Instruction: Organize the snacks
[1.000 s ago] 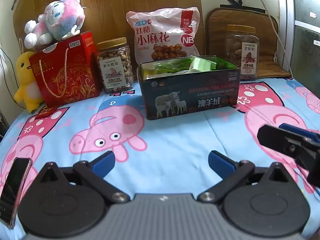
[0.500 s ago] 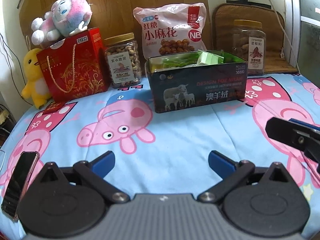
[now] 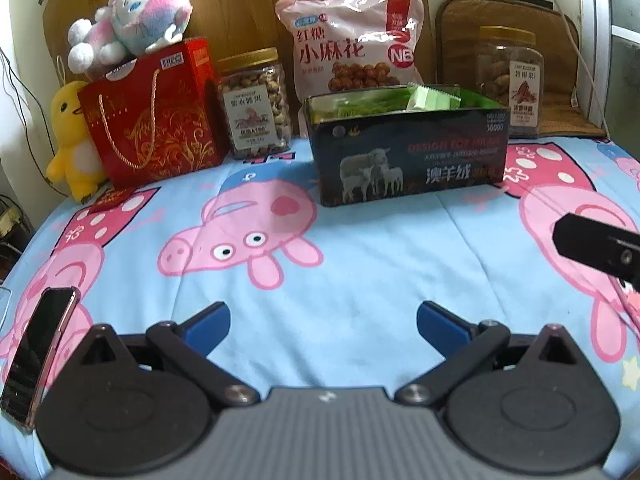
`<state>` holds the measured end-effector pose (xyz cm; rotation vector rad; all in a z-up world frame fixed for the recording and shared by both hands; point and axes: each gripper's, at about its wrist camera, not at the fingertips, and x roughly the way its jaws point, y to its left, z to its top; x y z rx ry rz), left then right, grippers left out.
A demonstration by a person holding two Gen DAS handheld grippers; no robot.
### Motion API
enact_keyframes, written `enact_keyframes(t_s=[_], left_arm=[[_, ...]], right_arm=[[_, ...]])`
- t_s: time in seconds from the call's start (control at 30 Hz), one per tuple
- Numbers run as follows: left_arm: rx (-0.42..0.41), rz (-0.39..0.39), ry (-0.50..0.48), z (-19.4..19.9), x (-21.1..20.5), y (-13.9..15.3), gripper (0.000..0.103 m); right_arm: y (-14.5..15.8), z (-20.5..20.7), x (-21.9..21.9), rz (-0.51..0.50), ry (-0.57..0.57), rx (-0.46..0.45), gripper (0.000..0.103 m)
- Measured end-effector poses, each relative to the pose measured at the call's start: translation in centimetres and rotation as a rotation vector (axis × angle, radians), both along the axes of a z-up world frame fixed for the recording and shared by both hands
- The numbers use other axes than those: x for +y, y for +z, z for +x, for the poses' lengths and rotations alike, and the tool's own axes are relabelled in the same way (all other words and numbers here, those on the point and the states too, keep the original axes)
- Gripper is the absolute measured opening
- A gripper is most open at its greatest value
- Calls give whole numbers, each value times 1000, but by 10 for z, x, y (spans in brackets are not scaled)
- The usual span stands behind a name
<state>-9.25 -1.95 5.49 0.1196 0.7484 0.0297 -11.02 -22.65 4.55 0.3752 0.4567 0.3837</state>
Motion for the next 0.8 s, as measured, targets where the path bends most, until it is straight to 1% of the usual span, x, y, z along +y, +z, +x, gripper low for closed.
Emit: enact_keyframes(t_s=[0.17, 0.37, 0.47, 0.6, 0.8], left_arm=[[39, -4, 7, 4, 2, -7, 103], [59, 33, 23, 8, 2, -14, 103], [61, 52, 30, 9, 2, -16, 103], [61, 56, 40, 12, 4, -17, 103], [48, 82, 68, 13, 7, -18, 103]], right_arm=[[-4, 1, 0, 2, -2, 14, 59], [-7, 4, 0, 10, -3, 32, 59], [-8, 5, -1, 14, -4, 37, 59], [-10, 6, -1, 17, -4, 45, 59], [-10, 7, -1, 18, -3, 48, 59]])
